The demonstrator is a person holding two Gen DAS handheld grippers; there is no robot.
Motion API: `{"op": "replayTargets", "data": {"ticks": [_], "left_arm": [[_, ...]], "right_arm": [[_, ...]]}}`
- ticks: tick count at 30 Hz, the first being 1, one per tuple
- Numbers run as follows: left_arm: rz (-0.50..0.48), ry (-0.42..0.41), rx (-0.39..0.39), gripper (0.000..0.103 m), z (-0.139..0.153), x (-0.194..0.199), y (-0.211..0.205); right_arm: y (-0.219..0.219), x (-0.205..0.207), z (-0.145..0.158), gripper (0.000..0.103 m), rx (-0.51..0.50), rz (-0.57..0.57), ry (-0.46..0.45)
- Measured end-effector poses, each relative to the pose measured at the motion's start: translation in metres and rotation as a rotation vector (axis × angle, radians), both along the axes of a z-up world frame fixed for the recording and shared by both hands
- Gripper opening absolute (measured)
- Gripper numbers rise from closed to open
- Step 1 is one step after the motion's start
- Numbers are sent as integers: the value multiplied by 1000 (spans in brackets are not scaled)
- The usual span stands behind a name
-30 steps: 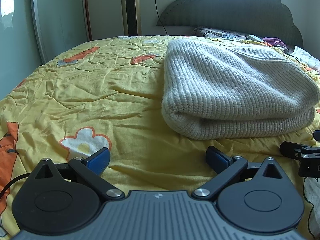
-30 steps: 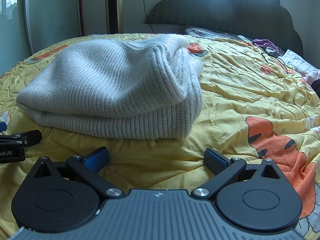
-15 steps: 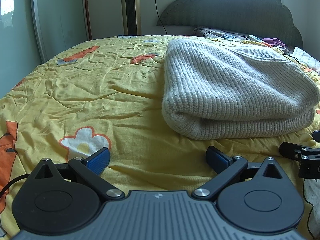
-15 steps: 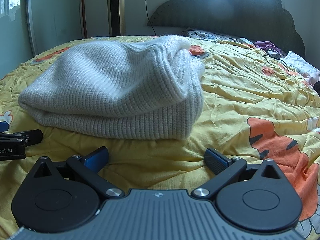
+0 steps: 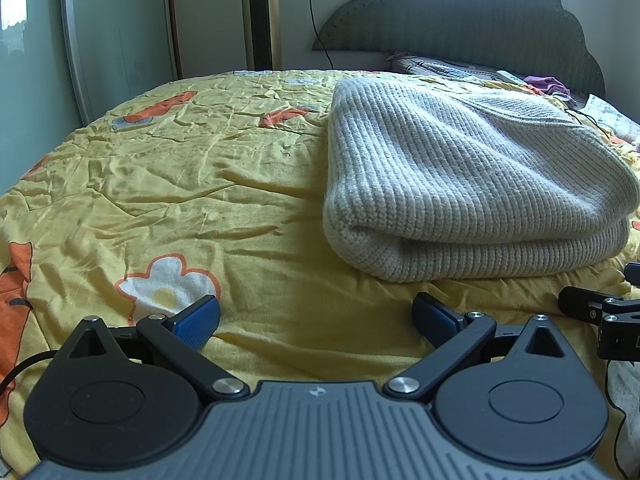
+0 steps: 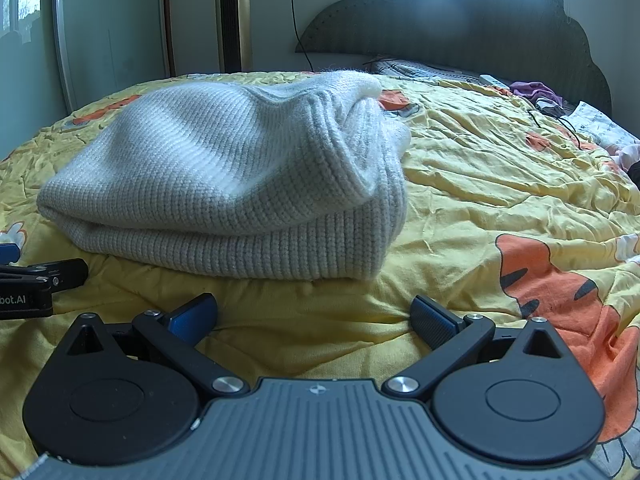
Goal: Fold small clothes
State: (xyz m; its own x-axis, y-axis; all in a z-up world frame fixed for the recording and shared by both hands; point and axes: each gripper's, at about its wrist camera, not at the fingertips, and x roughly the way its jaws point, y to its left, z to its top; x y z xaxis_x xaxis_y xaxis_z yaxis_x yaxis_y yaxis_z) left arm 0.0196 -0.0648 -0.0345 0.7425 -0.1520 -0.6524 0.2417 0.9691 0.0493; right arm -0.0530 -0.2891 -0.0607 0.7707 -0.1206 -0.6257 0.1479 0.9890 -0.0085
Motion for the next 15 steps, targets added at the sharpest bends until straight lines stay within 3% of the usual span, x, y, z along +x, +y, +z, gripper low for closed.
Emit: {"op": "replayTargets", "data": {"ticks": [15], "left_arm": [[0,-1,0,103,0,1,1]], "right_arm": [[-1,1,0,103,-1,1,0]]}}
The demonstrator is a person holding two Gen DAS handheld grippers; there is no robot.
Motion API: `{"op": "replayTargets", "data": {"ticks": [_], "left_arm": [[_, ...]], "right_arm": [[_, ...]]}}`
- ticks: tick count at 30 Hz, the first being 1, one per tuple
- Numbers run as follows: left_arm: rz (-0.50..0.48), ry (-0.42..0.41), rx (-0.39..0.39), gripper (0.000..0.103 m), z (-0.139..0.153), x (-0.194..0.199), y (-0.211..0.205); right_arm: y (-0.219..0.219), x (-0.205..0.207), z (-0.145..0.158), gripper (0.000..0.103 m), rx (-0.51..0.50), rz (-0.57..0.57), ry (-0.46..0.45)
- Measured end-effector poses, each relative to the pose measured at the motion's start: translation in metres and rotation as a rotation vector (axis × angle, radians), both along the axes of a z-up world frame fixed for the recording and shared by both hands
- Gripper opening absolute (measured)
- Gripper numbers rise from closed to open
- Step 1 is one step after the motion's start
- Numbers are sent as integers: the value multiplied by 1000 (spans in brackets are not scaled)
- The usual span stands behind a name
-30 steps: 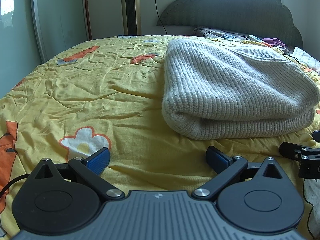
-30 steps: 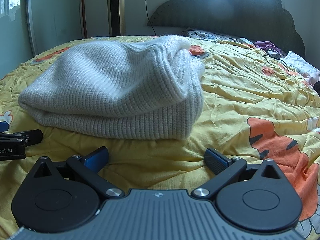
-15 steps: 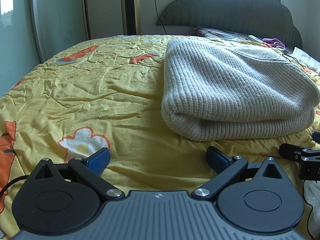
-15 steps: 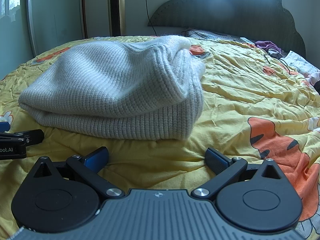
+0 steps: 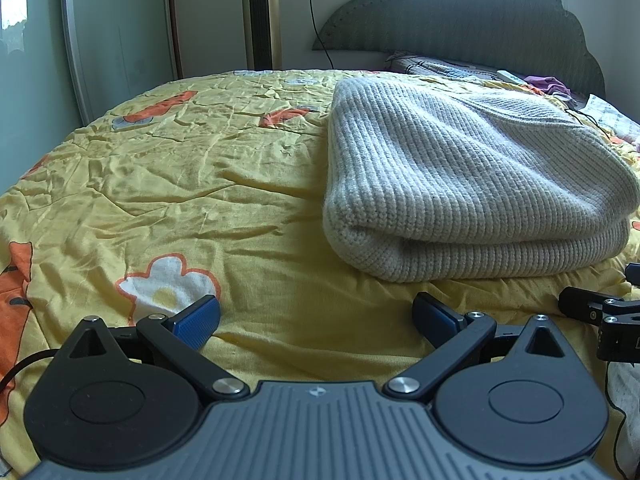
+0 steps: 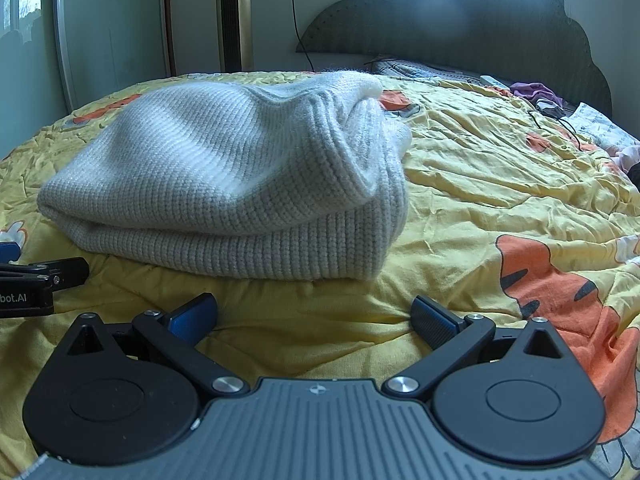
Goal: Fold small clothes
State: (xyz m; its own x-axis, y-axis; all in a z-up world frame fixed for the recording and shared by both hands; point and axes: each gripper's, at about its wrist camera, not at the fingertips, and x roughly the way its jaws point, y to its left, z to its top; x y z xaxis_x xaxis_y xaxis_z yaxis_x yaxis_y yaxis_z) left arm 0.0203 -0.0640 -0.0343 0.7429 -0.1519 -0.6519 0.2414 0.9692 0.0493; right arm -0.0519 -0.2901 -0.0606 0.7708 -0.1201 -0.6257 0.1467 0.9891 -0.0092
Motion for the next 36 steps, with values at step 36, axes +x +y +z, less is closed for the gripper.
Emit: {"op": "replayTargets", "data": {"ticks": [36], "left_arm": [[13,19,36,103,16,-19,-2]], "right_arm": [[14,-24,17,103,13,-4,35]]}}
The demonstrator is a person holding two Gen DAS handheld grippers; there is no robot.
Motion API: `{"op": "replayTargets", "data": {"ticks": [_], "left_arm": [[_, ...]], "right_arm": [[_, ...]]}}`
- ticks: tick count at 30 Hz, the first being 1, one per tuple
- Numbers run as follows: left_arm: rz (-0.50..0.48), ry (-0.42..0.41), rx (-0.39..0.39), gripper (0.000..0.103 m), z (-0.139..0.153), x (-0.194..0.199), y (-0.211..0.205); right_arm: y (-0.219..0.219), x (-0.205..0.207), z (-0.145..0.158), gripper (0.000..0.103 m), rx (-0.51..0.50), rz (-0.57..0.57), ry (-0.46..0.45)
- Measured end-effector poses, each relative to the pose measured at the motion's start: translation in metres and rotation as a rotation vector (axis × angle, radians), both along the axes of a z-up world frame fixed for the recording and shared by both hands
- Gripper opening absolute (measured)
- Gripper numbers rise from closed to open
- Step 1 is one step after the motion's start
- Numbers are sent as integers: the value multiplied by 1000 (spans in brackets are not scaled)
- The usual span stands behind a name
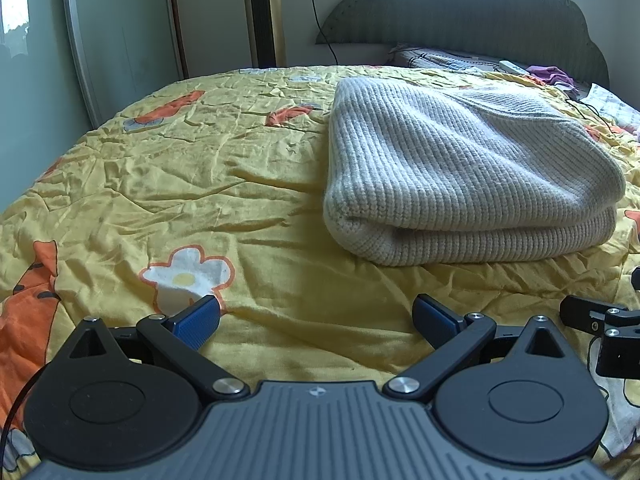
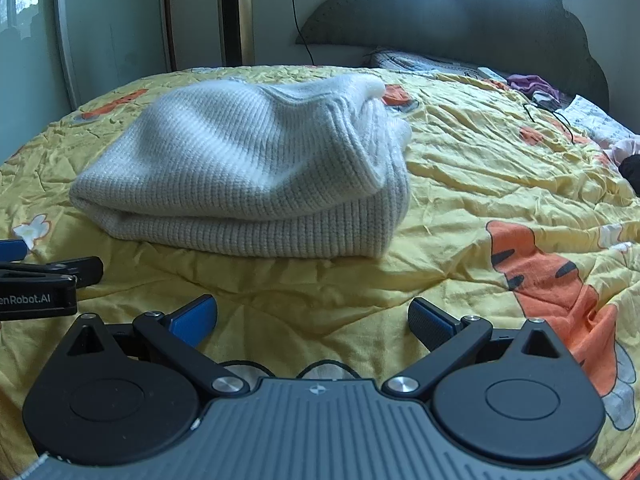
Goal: Fold small clothes
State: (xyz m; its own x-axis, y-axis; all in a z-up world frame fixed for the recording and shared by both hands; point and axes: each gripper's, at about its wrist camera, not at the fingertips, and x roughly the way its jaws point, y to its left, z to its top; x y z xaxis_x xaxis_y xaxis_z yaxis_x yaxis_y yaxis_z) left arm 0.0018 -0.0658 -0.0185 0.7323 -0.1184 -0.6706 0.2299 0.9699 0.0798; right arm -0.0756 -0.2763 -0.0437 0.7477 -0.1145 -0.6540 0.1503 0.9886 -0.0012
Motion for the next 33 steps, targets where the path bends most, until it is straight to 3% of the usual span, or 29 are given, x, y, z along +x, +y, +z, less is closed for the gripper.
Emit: {"op": "replayTargets", "data": {"ticks": [6,11,16,19,23,26,33], "left_arm": [[6,5,-8,103,0,-1,1],[11,4,-12,103,0,0,2],[13,-1,-9,103,1,-1,3],[15,-10,-6,103,2,-2,2],[10,-13,-7,103,3,-4,1],[11,-21,-3,103,6,-6,0],[15,-28,-1,103,8,-8,0]], "right_arm": [[-4,1,1,103,68,-11,26],[-1,-2,0,103,25,11,6],[-3,-1,0,103,55,-18,21],[-6,1,3,103,140,22,83],[-12,-4,14,103,254,49,34],[-10,-6,16,103,170,5,-13],[-2,-4,13,103,47,4,8]]}}
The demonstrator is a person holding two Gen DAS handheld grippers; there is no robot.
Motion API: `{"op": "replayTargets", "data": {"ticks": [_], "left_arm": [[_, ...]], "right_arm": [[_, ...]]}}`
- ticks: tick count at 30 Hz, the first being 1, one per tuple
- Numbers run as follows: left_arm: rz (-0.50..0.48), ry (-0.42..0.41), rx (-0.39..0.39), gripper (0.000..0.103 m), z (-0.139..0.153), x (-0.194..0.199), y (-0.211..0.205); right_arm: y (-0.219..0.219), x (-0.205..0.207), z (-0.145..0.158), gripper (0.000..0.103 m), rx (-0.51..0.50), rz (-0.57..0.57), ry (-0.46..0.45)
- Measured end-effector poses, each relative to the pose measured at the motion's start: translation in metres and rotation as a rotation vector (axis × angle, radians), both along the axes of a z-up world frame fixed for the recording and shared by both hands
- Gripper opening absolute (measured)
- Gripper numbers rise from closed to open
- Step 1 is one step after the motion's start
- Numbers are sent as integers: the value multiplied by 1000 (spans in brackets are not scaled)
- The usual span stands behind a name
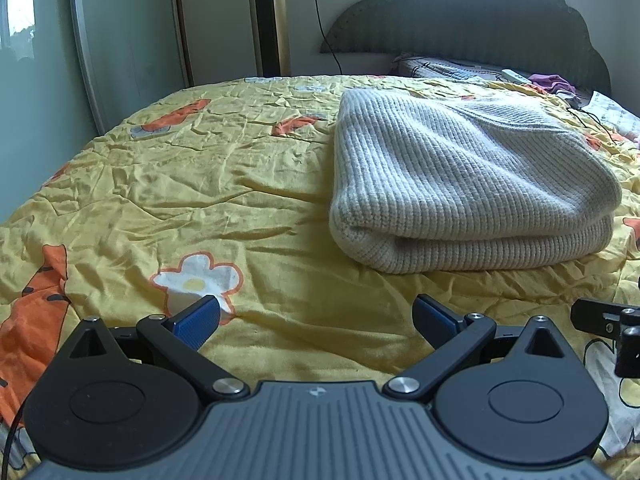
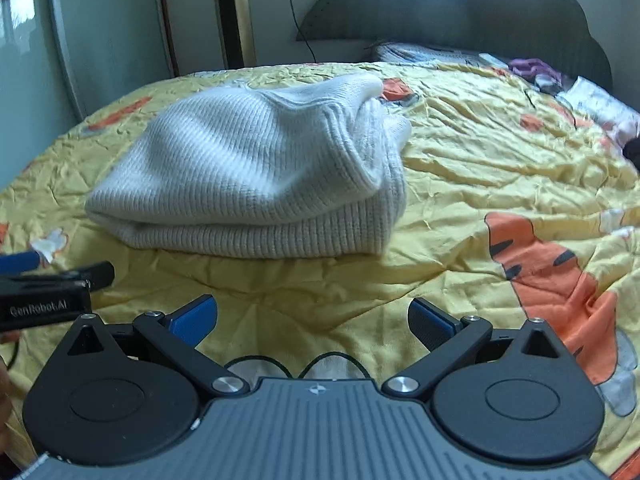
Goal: Fold small clothes
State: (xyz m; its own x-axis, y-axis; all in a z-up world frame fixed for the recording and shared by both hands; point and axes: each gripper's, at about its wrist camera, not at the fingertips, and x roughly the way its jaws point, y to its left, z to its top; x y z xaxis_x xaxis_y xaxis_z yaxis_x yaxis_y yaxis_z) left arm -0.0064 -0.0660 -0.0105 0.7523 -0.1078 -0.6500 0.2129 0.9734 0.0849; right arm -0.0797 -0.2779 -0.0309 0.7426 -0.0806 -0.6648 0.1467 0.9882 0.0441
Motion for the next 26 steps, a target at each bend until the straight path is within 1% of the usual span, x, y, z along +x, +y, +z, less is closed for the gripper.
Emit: {"op": "replayTargets", "data": {"ticks": [3,5,10,17,19,23,26], "left_arm": [[-12,5,-5,103,1,-1,0],[-12,3,-5,103,2,-1,0],[-15,9,-4,103,2,0,0],[-16,30,-35,103,1,3,4],[-14,16,-34,103,1,1,4],[-8,-45,-8,103,6,-5,4],[-25,-39,-21,103,8,-2,7]], "right_arm": [[6,-4,0,103,-61,6,-7],[8,-5,1,103,-78,15,-10],[8,-5,2,103,-77,22,-7],[7,-6,2,103,-72,19,-10],[7,-6,2,103,-69,18,-12],[7,-6,1,103,-64,19,-16],[7,-5,2,103,-61,17,-21]]}}
